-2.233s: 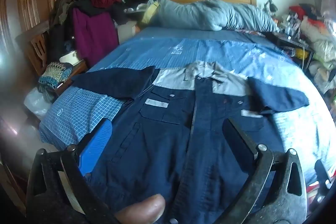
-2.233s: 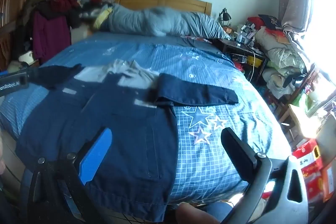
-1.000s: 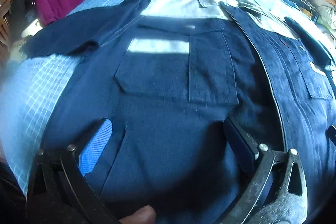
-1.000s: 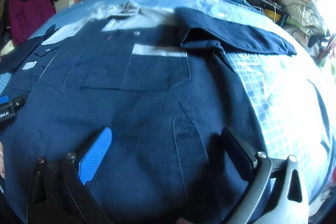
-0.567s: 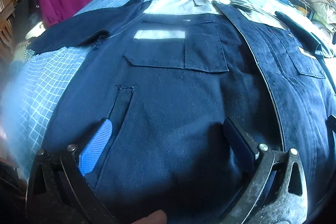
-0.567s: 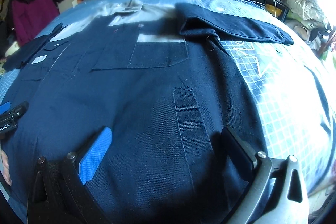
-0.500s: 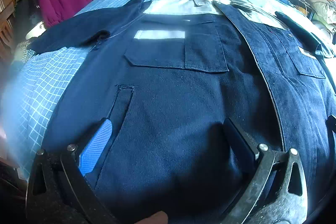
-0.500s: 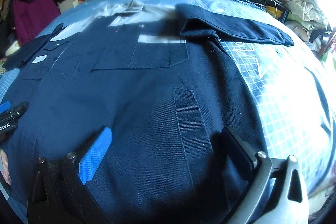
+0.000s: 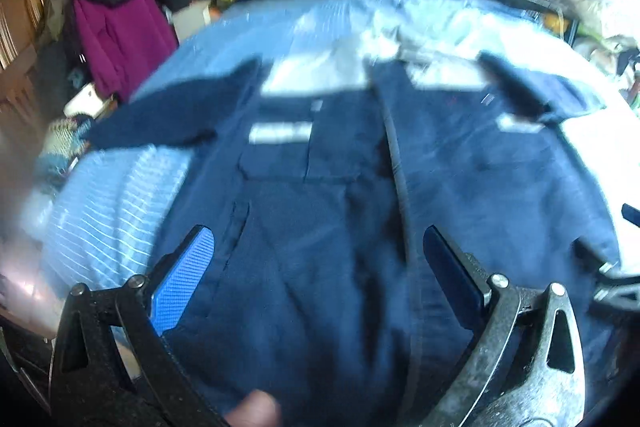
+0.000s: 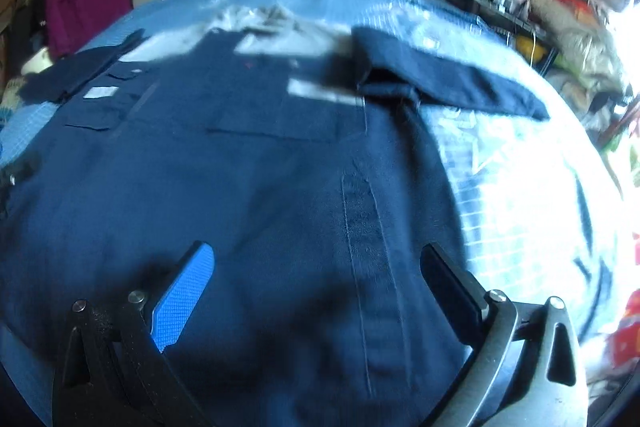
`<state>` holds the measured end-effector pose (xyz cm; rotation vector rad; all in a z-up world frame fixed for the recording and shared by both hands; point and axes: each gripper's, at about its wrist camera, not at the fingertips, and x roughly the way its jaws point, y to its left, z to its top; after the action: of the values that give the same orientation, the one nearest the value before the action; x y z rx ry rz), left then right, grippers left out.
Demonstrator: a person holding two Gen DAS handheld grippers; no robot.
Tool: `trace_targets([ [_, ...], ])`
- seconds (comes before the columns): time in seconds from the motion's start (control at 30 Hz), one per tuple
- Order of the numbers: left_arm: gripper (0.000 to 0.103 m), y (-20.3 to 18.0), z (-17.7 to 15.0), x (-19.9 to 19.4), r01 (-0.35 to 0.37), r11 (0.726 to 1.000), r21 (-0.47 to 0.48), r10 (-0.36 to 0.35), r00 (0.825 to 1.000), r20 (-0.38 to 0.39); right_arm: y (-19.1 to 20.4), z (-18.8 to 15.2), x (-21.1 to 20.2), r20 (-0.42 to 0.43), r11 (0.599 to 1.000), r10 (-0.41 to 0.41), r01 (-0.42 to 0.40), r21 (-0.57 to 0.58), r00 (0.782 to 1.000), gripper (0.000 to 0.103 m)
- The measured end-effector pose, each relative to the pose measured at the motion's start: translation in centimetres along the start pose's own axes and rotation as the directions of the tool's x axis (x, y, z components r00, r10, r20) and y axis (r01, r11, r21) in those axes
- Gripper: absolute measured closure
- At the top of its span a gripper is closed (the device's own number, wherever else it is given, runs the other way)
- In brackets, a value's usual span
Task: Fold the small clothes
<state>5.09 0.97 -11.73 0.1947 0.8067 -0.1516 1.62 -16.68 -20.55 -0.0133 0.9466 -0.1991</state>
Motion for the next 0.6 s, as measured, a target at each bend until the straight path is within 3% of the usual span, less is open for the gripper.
trace_targets([
  [0.1,0.000,-0.2,1.6,-5.0,0.019,1.000,-0.021,-0.017,0.996,0.086,0.8,1.2,-4.4,0.032,1.000,0.021,-0.021,0.004,0.999,0.000],
  [0.27,0.000,0.0,4.6,-11.4,0.048,0.995,-0.086,-0.036,0.990,0.139,0.4,3.2,-14.0,0.182,0.994,0.085,-0.095,0.049,0.980,0.000],
  [0.4,0.000,0.9,6.0,-14.9,0.119,0.980,-0.161,-0.091,0.980,0.176,-0.9,4.3,-20.8,0.343,0.988,0.103,-0.136,0.074,0.934,0.000],
  [0.5,0.000,1.2,6.2,-15.8,0.186,0.963,-0.196,-0.150,0.971,0.186,-1.1,4.8,-24.0,0.427,0.992,0.065,-0.104,0.069,0.902,0.000],
  [0.53,0.000,1.0,6.1,-16.1,0.189,0.962,-0.195,-0.150,0.969,0.197,-0.8,5.0,-24.6,0.439,0.994,0.054,-0.091,0.064,0.897,0.000],
  [0.6,0.000,0.9,6.0,-16.7,0.126,0.970,-0.207,-0.080,0.972,0.220,-0.3,5.2,-25.5,0.450,0.997,0.038,-0.067,0.049,0.892,0.000],
])
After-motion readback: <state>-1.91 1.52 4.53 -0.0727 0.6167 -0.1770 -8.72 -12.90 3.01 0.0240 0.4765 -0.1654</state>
